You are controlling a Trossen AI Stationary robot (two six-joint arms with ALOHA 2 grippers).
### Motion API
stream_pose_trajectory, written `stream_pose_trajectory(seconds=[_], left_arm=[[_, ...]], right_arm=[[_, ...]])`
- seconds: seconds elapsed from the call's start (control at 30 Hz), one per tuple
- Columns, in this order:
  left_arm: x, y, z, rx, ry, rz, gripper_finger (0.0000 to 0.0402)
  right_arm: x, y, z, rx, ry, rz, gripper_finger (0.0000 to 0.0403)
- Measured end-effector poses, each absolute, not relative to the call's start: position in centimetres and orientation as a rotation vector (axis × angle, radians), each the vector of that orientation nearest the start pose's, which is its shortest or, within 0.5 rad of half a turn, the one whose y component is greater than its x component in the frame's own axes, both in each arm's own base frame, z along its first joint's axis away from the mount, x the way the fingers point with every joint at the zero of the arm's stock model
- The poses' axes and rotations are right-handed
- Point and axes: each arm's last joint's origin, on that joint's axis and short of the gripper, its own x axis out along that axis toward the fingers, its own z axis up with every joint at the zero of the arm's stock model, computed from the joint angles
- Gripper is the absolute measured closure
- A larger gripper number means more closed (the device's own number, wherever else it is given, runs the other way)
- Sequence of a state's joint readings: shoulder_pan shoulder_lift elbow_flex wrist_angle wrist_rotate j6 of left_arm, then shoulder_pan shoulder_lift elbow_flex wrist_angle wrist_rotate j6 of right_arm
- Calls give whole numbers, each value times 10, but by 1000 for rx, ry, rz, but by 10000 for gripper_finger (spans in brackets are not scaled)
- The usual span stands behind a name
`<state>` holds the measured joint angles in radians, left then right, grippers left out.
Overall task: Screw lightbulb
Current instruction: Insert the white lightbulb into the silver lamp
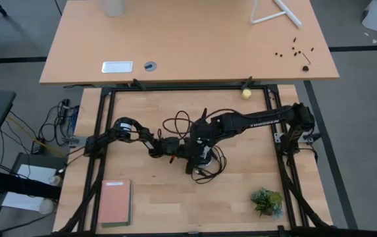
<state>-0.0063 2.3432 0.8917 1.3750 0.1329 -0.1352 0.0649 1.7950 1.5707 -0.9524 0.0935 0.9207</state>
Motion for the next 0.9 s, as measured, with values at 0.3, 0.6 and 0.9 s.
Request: stream_pose_trajectory(seconds=[0.3,0.6,0.9], left_arm=[[389,-6,49,-140,86,-128,213],[389,-6,49,-140,86,-127,213],[389,-6,49,-137,84,-126,213]], right_arm=[[366,28,275,700,1075,-550,107],[371,31,265,718,1139,-504,108],[378,31,249,638,1175,-480,108]])
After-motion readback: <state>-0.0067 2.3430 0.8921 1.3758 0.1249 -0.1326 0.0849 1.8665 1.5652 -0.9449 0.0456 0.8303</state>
